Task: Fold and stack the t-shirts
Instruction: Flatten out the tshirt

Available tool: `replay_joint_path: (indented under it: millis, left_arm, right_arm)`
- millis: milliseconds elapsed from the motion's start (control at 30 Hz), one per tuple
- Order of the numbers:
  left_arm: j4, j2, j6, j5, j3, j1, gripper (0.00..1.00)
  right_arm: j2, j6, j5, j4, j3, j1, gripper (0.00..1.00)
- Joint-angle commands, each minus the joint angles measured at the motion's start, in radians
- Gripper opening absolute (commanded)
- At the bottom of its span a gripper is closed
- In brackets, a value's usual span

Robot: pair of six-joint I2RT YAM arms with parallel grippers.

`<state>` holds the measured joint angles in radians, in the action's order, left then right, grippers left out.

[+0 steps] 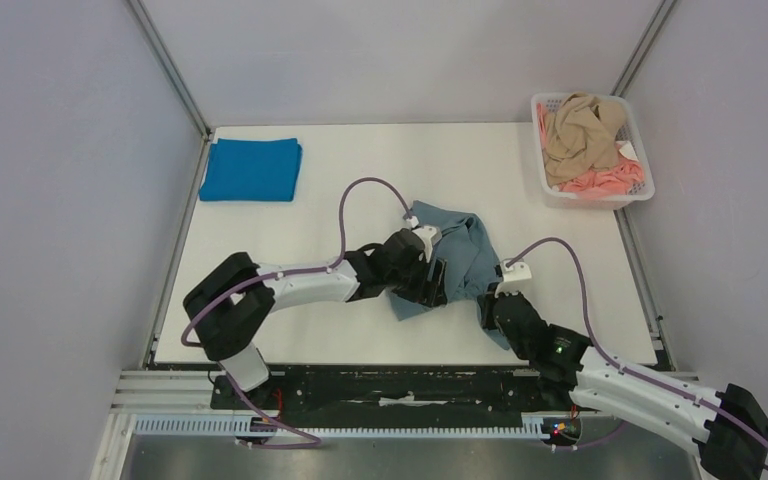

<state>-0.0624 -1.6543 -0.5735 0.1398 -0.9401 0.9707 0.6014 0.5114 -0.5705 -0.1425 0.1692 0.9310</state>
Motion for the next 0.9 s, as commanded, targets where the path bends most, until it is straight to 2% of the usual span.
replay_joint_path:
  millis: [0,100,267,367,500,567,667,867]
  left_arm:
    - [-0.06,-0.068,0.068,-0.071,-0.092,-0.002,0.74]
    - [-0.082,-0.115,0.07,-0.091,-0.126,-0.002,0.7]
    - [-0.108,-0.173,0.077,-0.088,-0.184,0.0,0.55]
    - [-0.12,-0.167,0.077,-0.082,-0.194,0.003,0.3]
    - [-0.12,-0.089,0.077,-0.094,-0.157,0.006,0.18]
    - [-0.113,-0.034,0.075,-0.097,-0.13,0.006,0.03]
    - [-0.104,0.053,0.073,-0.134,-0.089,0.006,0.02]
    - [-0.141,0.221,0.098,-0.304,-0.044,0.003,0.02]
  right_arm:
    - [-0.026,-0.011,-0.011,0.033,-0.016,-0.006,0.0]
    - [-0.037,-0.016,-0.002,0.034,-0.018,-0.005,0.0]
    - [-0.039,-0.02,-0.001,0.035,-0.024,-0.006,0.0]
    - [-0.038,-0.025,0.001,0.037,-0.026,-0.008,0.0]
    - [-0.038,-0.024,-0.011,0.03,-0.025,-0.009,0.0]
    - [-0.038,-0.019,-0.031,0.015,-0.023,-0.01,0.0]
    - [-0.039,0.003,-0.075,-0.04,-0.003,-0.014,0.0]
    - [-0.053,0.045,-0.158,-0.117,0.016,-0.025,0.0]
